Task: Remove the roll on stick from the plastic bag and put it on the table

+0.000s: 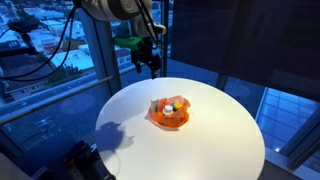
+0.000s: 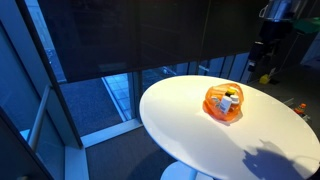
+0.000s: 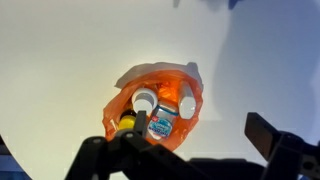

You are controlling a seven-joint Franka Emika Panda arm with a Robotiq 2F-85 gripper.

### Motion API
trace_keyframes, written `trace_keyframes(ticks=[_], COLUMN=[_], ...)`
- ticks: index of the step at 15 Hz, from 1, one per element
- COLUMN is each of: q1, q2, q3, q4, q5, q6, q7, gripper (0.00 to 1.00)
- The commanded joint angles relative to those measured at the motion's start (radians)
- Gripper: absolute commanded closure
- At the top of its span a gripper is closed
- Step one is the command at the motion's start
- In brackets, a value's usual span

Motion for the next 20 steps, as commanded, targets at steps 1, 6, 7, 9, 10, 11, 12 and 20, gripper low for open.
trace_keyframes(ticks=[1, 6, 7, 9, 10, 11, 12, 20], q1=[0.001, -0.004, -0.005, -0.007, -0.008, -0.008, -0.008, -0.007], q2=[0.041, 0.134, 0.155, 0.199, 0.221, 0.242, 0.262, 0.415], q3=[-0.008, -0.012, -0.012, -0.013, -0.013, -0.013, -0.013, -0.012], q4=[0.011, 0.017, 0.02, 0.028, 0.034, 0.04, 0.047, 0.172], q5=[0.042, 0.083, 0.084, 0.088, 0.089, 0.084, 0.083, 0.066], q6=[0.03, 0.112, 0.132, 0.17, 0.187, 0.199, 0.21, 0.214], q7=[-0.037, -0.049, -0.052, -0.071, -0.078, -0.077, -0.082, -0.094], gripper=[0.0, 0.0, 0.0, 0.0, 0.0, 0.0, 0.0, 0.0])
